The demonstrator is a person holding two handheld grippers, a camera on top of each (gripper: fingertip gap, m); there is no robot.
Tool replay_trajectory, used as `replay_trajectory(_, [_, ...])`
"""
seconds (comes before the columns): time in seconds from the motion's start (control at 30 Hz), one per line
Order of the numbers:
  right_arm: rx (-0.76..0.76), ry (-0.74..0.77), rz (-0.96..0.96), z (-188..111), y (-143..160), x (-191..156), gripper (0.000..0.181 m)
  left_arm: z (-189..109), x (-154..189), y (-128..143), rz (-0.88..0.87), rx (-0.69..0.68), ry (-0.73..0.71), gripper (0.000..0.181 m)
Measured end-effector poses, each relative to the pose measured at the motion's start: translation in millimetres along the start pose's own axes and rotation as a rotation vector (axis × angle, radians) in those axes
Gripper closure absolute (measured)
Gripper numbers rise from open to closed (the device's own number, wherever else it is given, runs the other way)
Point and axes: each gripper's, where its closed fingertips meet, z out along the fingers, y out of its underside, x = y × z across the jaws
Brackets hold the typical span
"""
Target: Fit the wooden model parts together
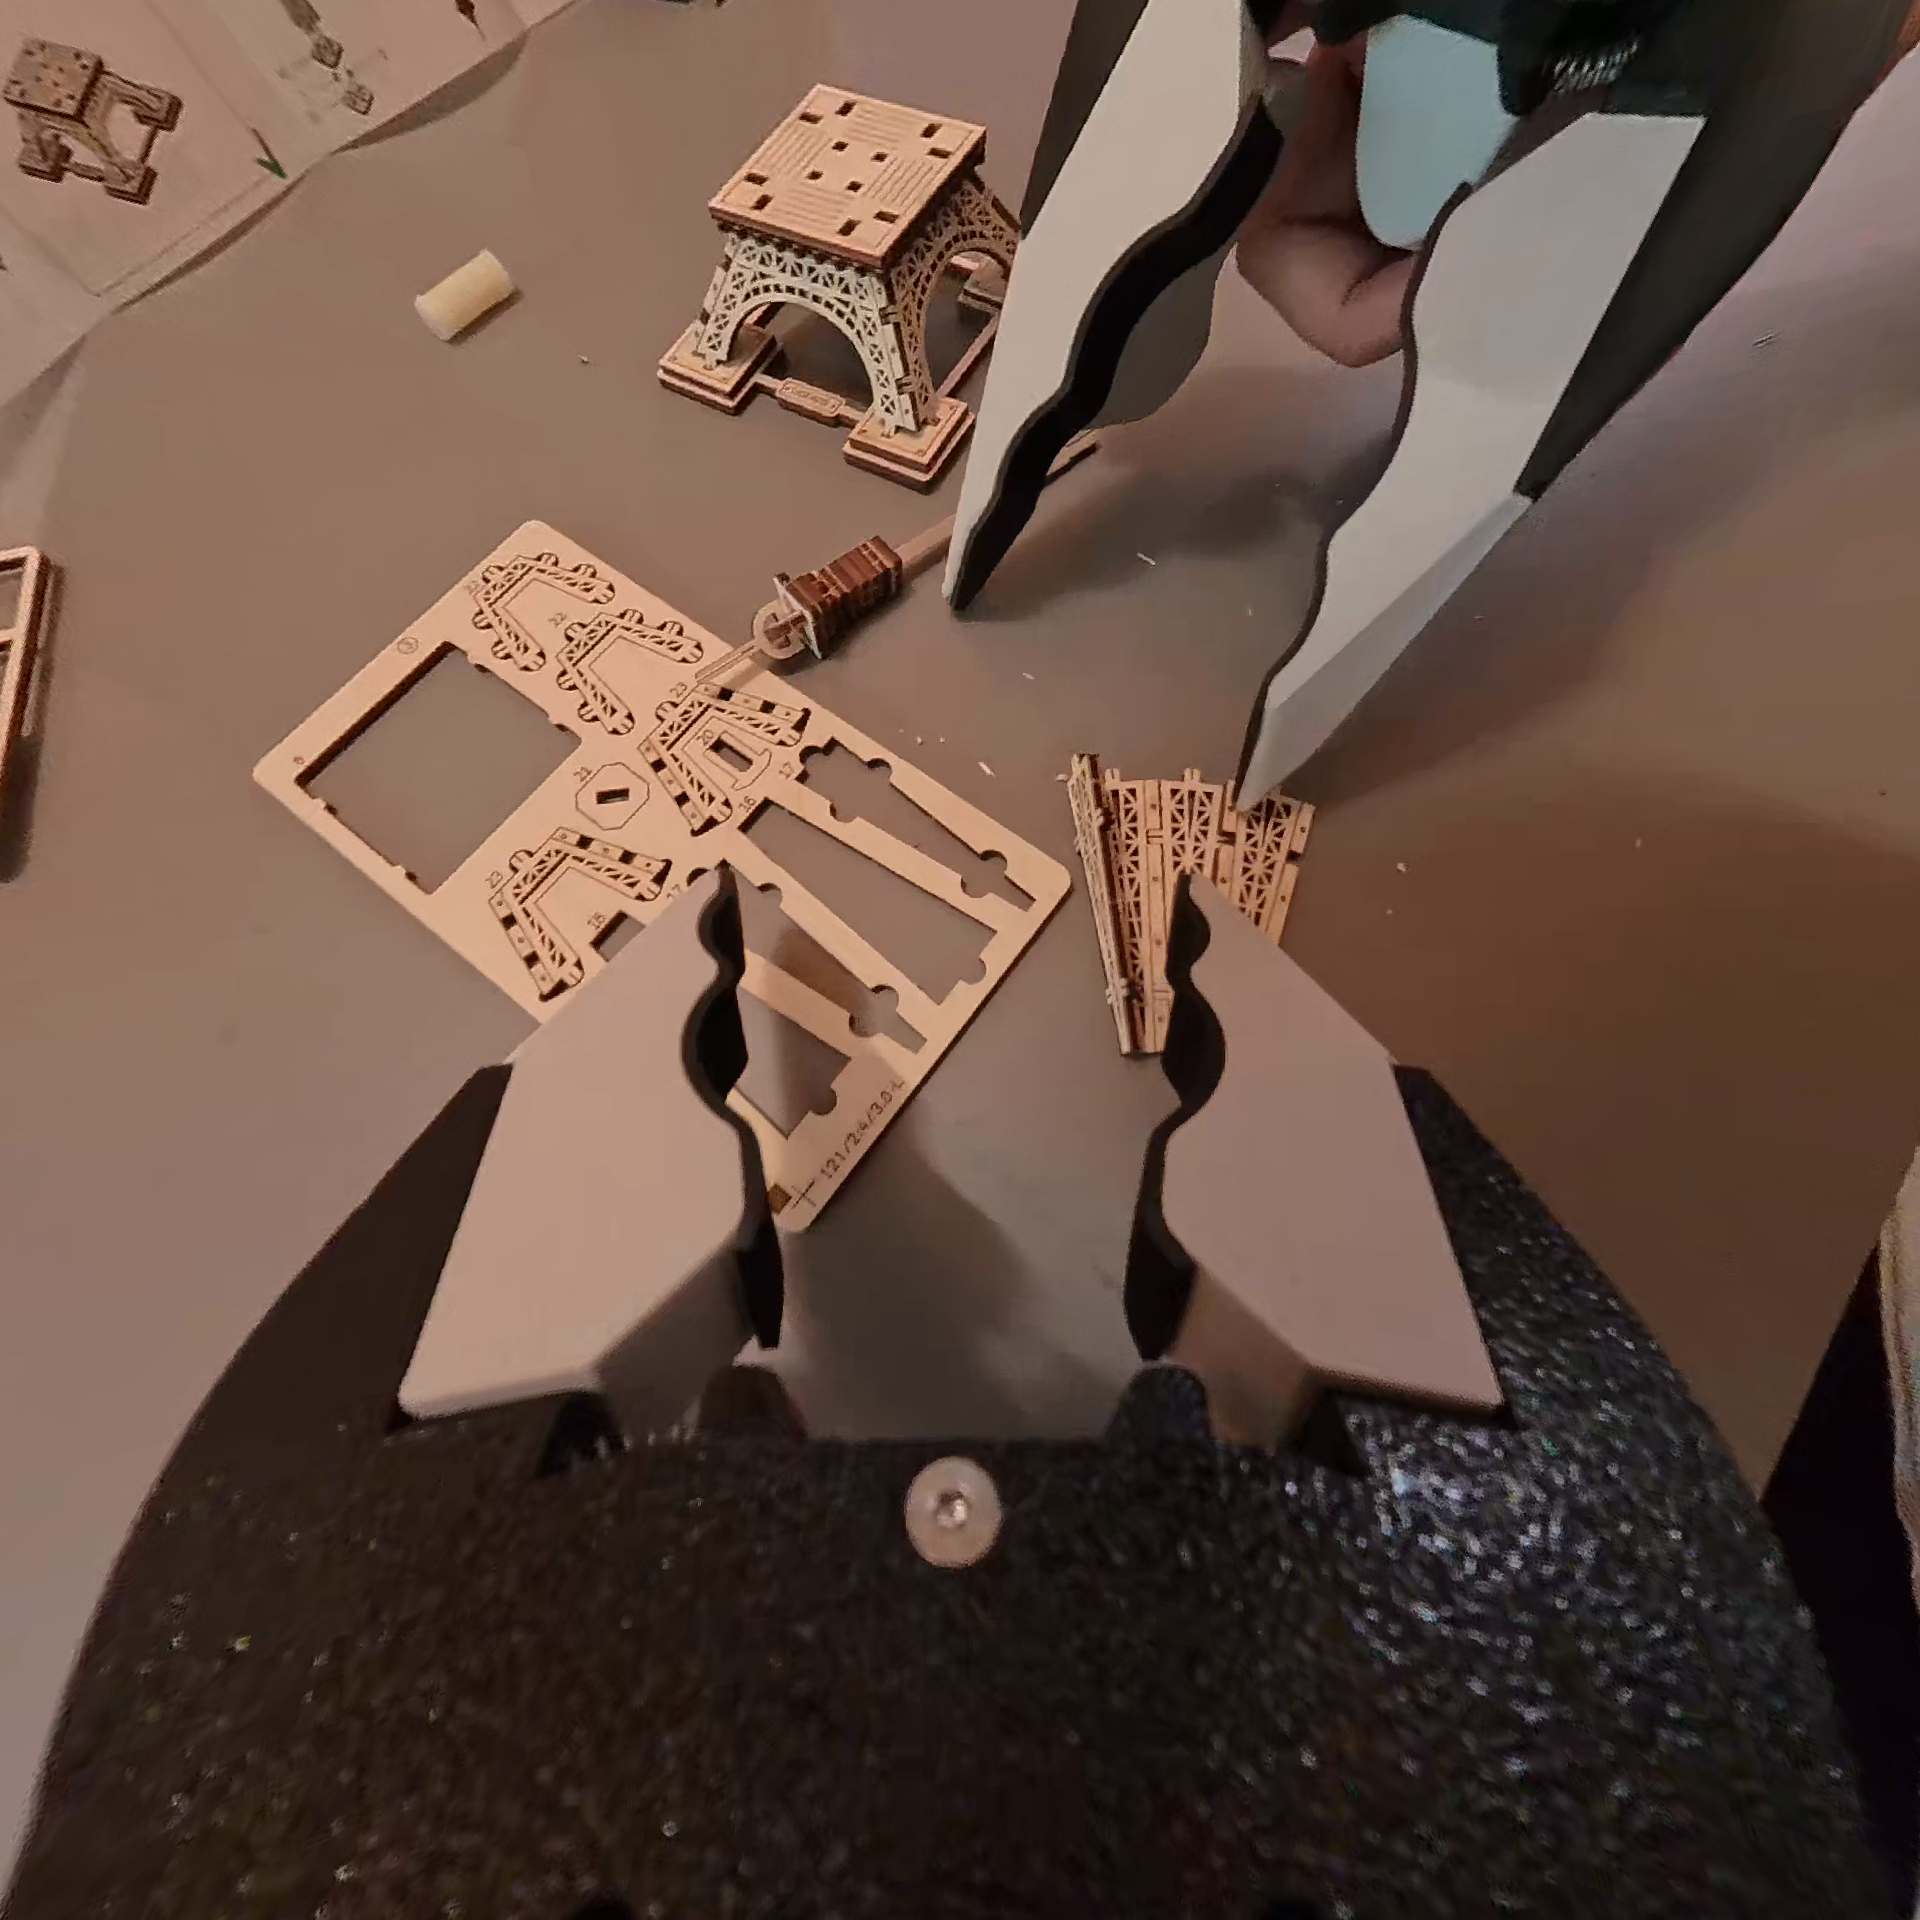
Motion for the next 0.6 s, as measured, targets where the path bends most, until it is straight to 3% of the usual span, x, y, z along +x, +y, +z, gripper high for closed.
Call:
replay_trajectory(0.2, [-0.003,0.006,0.020,0,0,1,0.107,9,4,2,0.002,-0.035,0.034,0.099])
replay_trajectory(0.5, [0.013,0.008,0.020,0,0,2,0.107,16,12,6,-0.050,-0.092,0.069,0.112])
replay_trajectory(0.6, [0.040,0.010,0.025,0,0,2,0.107,15,9,6,-0.032,-0.105,0.040,0.107])
